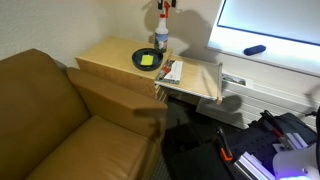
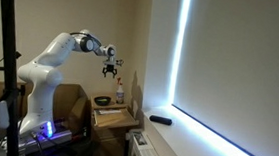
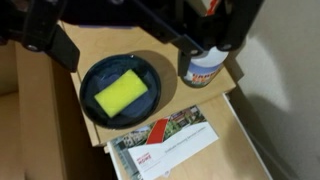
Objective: Move the spray bottle to the windowsill
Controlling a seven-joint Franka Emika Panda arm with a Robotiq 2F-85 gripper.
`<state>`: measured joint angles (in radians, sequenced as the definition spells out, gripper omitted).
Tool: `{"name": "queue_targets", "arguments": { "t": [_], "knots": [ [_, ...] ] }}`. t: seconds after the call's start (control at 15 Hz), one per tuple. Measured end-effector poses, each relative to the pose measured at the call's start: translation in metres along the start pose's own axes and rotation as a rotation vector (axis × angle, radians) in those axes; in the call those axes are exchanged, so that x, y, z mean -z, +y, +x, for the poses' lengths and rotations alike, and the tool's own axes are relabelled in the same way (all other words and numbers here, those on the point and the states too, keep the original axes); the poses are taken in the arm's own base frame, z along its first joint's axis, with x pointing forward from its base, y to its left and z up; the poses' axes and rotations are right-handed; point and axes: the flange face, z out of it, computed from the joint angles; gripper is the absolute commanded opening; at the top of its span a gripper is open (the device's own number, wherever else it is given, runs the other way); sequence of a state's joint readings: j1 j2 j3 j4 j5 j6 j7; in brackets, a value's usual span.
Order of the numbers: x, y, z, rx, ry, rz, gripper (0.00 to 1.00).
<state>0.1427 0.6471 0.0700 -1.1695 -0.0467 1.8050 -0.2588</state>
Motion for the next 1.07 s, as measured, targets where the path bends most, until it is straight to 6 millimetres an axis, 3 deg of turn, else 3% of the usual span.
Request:
{"name": "queue_targets", "arguments": {
  "t": [0.2,0.4,0.67,1.07],
  "knots": [
    [0.028,0.007,0.018,-0.078,0.090,-0.113,1.00],
    [0.041,0.001,0.023,-0.115,0.110,-0.168,1.00],
    [0.041,0.000,0.026,-0.146,0.135,-0.150,1.00],
    [0.026,-0.001,0.058,-0.352,0.380,-0.044,1.00]
  ]
}}
